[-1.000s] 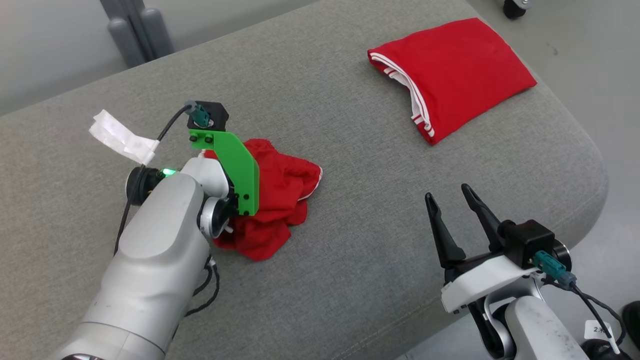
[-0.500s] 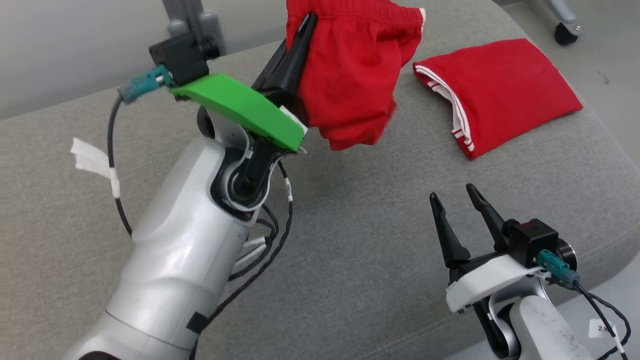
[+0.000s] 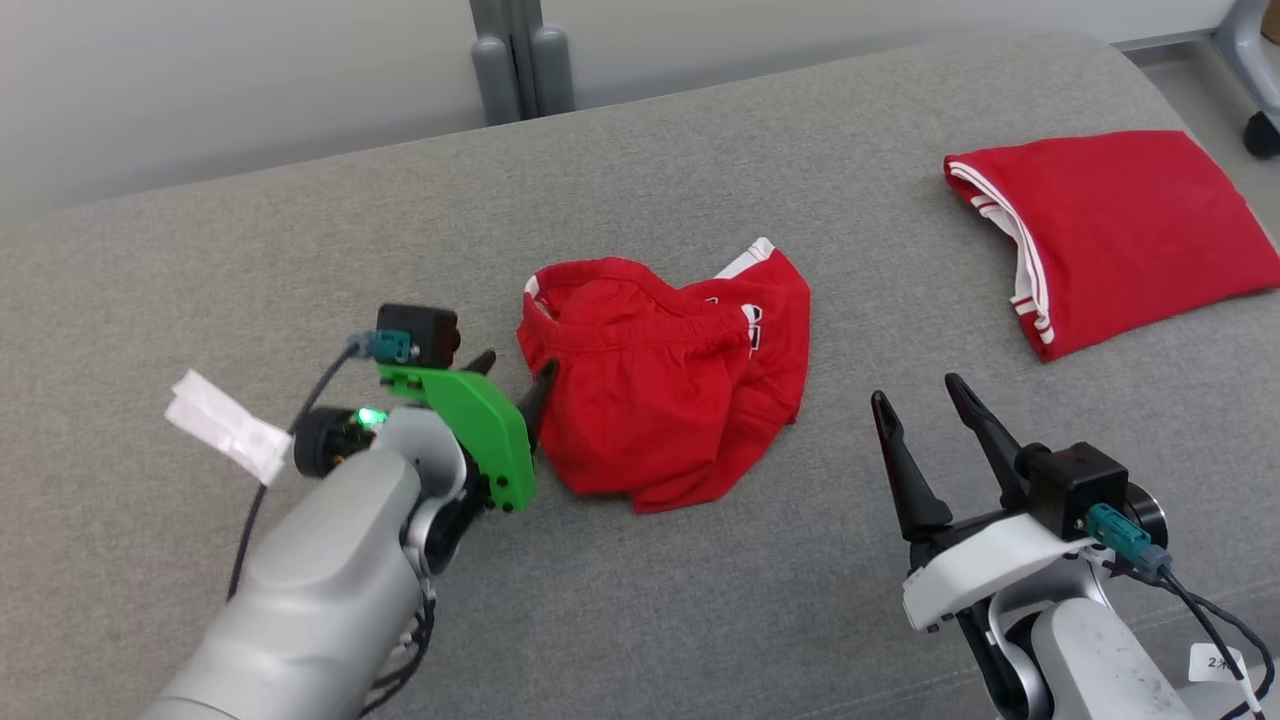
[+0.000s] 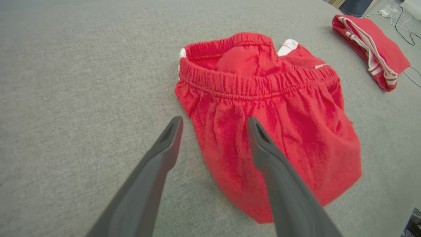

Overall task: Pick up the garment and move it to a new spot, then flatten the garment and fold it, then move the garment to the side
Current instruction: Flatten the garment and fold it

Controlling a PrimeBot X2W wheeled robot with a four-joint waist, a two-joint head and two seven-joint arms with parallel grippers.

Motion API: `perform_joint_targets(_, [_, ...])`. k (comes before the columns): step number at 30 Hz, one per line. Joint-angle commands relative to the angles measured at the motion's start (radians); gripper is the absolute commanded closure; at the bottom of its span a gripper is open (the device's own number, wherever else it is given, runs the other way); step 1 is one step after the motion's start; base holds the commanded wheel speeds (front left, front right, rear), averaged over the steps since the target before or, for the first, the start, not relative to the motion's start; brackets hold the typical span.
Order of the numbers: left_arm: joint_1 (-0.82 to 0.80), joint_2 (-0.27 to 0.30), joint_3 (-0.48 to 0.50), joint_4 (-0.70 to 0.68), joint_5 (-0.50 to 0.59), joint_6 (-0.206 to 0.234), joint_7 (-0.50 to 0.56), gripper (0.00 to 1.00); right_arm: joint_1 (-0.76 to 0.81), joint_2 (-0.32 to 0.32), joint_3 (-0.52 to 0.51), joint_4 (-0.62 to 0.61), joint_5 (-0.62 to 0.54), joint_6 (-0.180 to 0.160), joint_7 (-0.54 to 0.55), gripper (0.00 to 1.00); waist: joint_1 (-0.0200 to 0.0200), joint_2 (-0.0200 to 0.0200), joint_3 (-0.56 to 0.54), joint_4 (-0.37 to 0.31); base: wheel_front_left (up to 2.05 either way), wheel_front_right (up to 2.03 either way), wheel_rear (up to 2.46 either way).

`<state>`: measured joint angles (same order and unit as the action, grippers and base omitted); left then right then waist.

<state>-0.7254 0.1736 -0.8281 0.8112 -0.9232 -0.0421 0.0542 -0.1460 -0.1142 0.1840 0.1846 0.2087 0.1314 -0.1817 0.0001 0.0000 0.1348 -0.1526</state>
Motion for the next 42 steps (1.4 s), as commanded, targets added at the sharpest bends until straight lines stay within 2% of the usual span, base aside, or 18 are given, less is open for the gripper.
perform_joint_targets(1, [-0.035,0.010,-0.004,-0.022,0.012,0.007,0.011,0.00,0.010,-0.001,-0.001,-0.007,-0.007,-0.002,0.004,0.00,-0.0001,0.0000,-0.008,0.018,0.00,0.00,0.00])
perform_joint_targets(5, [-0.087,-0.007,-0.010,-0.094,0.002,0.004,0.075,0.00,0.012,0.003,0.014,-0.009,-0.003,-0.002,0.007,0.00,-0.0001,0.0000,-0.004,0.001,0.00,0.00,0.00])
perform_joint_targets(9, [-0.149,-0.028,-0.038,-0.123,-0.026,-0.008,0.226,0.00,-0.005,0.011,0.036,-0.005,-0.015,-0.002,0.002,0.00,-0.0001,0.0000,0.014,-0.047,0.00,0.00,0.00])
perform_joint_targets(16, [-0.237,-0.066,-0.071,-0.078,-0.029,0.028,0.374,0.00,-0.047,0.024,0.092,0.021,0.005,-0.002,-0.018,0.00,-0.0001,0.0000,0.072,-0.178,0.00,0.00,0.00])
perform_joint_targets(22, [-0.287,-0.053,-0.127,0.008,0.025,0.077,0.465,0.00,-0.065,0.036,0.104,0.043,0.014,-0.002,-0.043,0.00,-0.0001,0.0000,0.114,-0.273,0.00,0.00,0.00])
perform_joint_targets(26, [-0.272,-0.058,-0.138,0.050,0.001,0.071,0.544,0.00,-0.059,0.040,0.092,0.059,0.016,-0.002,-0.054,0.00,-0.0001,0.0000,0.119,-0.298,0.00,0.00,0.00])
perform_joint_targets(30, [-0.274,-0.065,-0.144,0.046,-0.006,0.044,0.548,0.00,-0.056,0.042,0.084,0.069,0.011,-0.002,-0.061,0.00,-0.0001,0.0000,0.113,-0.296,0.00,0.00,0.00])
perform_joint_targets(31, [-0.274,-0.069,-0.141,0.039,-0.012,0.032,0.539,0.60,-0.058,0.043,0.083,0.070,0.011,-0.002,-0.062,0.00,-0.0001,0.0000,0.109,-0.293,0.00,0.00,0.00])
perform_joint_targets(32, [-0.277,-0.073,-0.137,0.030,-0.013,0.022,0.520,0.82,-0.060,0.043,0.082,0.071,0.010,-0.002,-0.063,0.00,-0.0001,0.0000,0.105,-0.288,0.00,0.00,0.00])
perform_joint_targets(33, [-0.280,-0.075,-0.133,0.024,-0.013,0.013,0.502,1.00,-0.061,0.042,0.082,0.072,0.009,-0.002,-0.065,0.00,-0.0001,0.0000,0.102,-0.281,0.00,0.00,0.00])
perform_joint_targets(39, [-0.322,-0.097,-0.076,-0.043,-0.017,-0.027,0.278,1.00,-0.062,0.025,0.078,0.073,0.007,-0.002,-0.060,0.00,-0.0001,0.0000,0.075,-0.220,0.00,0.00,0.00])
perform_joint_targets(42, [-0.335,-0.097,-0.077,-0.033,-0.001,-0.010,0.260,1.00,-0.053,0.017,0.073,0.071,0.004,-0.002,-0.050,0.00,-0.0001,0.0000,0.057,-0.183,0.00,0.00,0.00])
